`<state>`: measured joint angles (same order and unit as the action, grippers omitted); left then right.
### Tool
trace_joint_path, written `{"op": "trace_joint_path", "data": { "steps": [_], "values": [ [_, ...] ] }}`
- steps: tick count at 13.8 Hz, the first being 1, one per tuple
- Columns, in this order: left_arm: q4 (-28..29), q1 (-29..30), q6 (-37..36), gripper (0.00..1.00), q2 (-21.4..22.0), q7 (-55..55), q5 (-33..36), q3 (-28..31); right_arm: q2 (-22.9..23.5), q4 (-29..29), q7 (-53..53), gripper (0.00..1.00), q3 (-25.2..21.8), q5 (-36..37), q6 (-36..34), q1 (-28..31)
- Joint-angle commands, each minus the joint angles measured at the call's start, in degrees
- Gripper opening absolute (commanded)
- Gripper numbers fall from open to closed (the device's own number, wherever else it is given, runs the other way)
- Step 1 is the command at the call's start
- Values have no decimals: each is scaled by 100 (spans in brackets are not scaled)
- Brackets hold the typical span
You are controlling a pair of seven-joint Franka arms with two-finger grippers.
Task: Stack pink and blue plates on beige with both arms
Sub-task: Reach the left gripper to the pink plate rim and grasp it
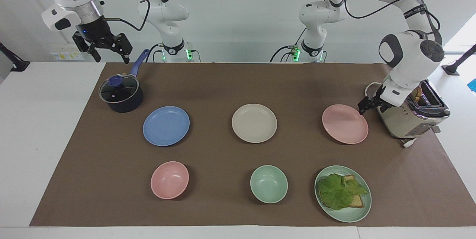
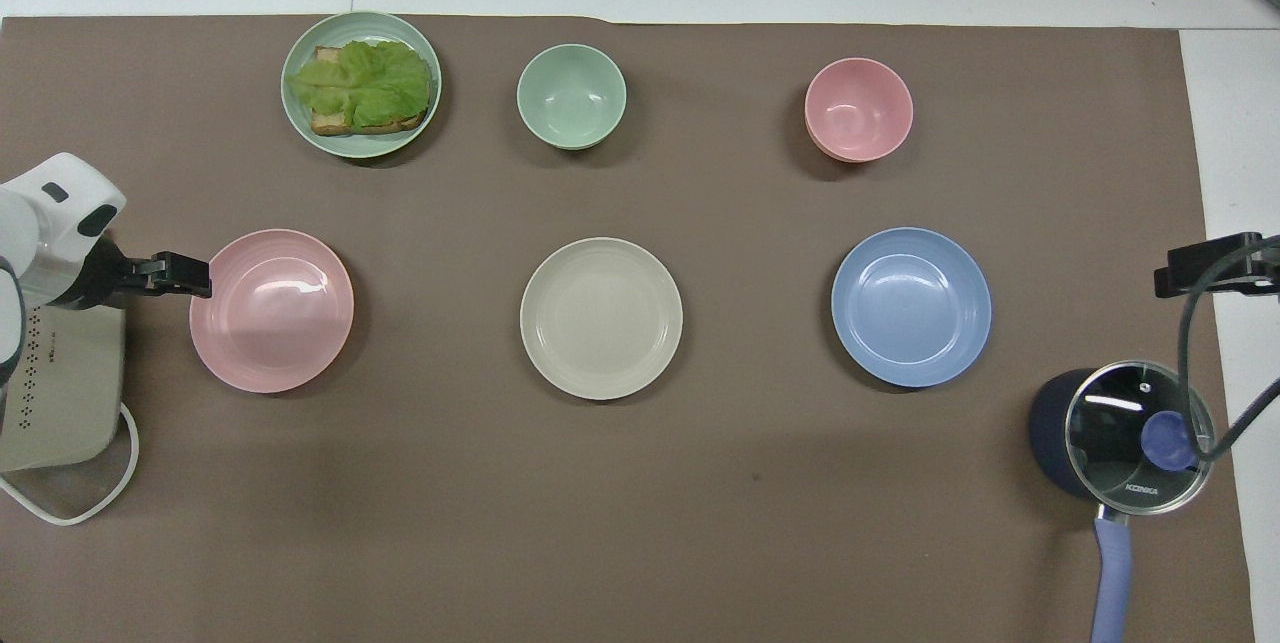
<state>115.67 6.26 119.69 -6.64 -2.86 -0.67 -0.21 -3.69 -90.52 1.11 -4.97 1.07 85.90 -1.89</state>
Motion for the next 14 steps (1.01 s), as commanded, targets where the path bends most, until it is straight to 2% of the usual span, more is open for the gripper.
{"op": "trace_joint_path", "data": {
  "steps": [1,4,8,12,13,14],
  "values": [
    [96,165,186,100,-91,-319,58,-31,-9,-9,12,100,23,-54,6,40],
    [175,227,256,100,-267,-399,58,-31,-9,-9,12,100,23,-54,6,31],
    [579,209,764,100,-364,-408,58,-40,-9,-9,12,100,23,-54,6,31],
    [624,192,872,100,-540,-408,58,-31,-9,-9,12,100,23,-54,6,31],
    [615,192,854,78,-540,-408,58,-31,-9,-9,12,100,23,-54,6,31],
    [571,174,802,43,-549,-400,58,-31,-9,-9,12,100,23,-54,6,31]
  ]
}}
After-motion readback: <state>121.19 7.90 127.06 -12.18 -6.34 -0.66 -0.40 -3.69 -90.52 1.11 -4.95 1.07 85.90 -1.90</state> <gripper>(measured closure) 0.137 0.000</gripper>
